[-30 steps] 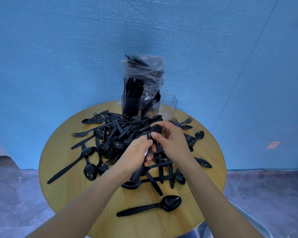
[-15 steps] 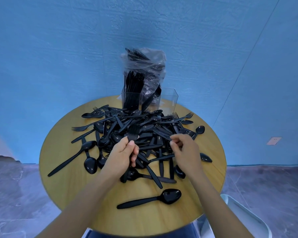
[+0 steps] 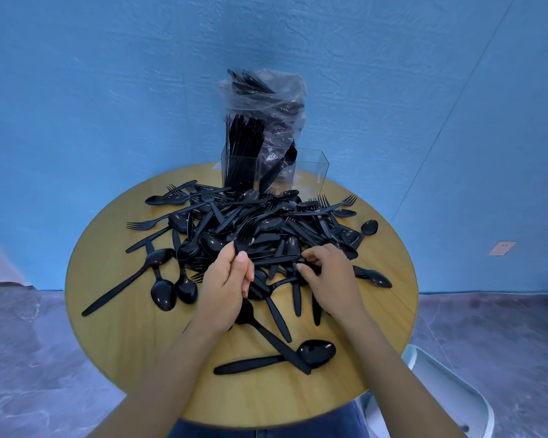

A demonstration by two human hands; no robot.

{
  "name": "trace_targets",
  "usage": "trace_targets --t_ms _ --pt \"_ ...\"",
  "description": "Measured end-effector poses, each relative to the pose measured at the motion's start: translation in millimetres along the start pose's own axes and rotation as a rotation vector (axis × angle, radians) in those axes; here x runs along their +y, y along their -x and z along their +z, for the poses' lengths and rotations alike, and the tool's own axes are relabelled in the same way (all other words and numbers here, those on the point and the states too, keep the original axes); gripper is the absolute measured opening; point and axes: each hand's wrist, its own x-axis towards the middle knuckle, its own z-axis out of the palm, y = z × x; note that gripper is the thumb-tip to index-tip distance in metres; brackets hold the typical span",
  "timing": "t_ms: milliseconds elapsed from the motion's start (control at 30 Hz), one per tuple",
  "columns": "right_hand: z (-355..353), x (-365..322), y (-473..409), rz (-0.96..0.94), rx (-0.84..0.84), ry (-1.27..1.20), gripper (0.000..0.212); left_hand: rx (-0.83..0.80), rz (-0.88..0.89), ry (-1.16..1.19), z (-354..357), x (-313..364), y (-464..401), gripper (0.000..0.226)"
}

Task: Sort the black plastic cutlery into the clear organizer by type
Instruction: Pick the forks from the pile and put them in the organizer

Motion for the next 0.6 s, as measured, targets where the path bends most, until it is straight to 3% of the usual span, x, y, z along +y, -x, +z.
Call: trace_targets --t_ms 267,600 --pt "-5 -5 -7 0.08 -0.057 0.005 0.022 0.008 0.002 -0.001 1 -5 -2 0.031" --pt "-6 -6 -16 0.189 0.227 -0.263 0.02 0.002 0.019 -0.008 1 -6 -2 0.03"
